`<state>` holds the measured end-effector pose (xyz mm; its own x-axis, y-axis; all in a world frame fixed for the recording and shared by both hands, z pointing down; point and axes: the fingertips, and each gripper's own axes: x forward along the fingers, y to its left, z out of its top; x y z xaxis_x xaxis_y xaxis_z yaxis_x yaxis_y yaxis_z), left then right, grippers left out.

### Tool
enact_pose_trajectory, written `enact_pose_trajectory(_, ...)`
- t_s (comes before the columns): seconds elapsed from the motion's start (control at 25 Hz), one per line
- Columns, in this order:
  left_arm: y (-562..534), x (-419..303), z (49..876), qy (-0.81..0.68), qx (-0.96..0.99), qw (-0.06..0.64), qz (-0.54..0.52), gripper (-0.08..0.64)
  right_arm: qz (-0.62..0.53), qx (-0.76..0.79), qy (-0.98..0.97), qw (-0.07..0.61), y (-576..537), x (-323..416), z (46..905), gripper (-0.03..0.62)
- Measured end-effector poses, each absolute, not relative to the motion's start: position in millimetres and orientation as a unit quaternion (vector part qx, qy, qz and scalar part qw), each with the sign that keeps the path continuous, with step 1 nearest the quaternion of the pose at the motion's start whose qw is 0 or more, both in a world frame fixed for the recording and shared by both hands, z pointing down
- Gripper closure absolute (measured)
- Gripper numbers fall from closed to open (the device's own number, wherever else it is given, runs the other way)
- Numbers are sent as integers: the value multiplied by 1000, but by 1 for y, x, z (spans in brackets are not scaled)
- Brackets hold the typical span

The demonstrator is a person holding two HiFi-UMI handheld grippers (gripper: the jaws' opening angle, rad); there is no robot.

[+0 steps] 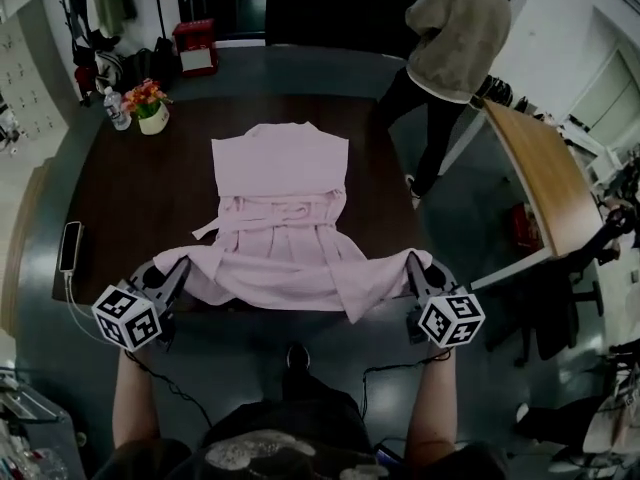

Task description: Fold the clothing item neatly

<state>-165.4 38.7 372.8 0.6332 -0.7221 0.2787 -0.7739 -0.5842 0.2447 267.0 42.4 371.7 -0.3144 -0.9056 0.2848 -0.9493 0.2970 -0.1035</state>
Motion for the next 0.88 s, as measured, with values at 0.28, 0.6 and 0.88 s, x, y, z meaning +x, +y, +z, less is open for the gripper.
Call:
enact_pose_trajectory(0.28,-60,-168,343,-443,878,173,56,523,115,522,-842,69,-73,255,343,592)
enact_pose_trajectory(0.6,-224,-181,336,-447,877,158,76,523,87,500,-855,111,-249,204,329,592)
enact_pose_trajectory(0.88,-373,-213,362,-457,870,167,79,523,113,544,-825,99,-396,223,345,592)
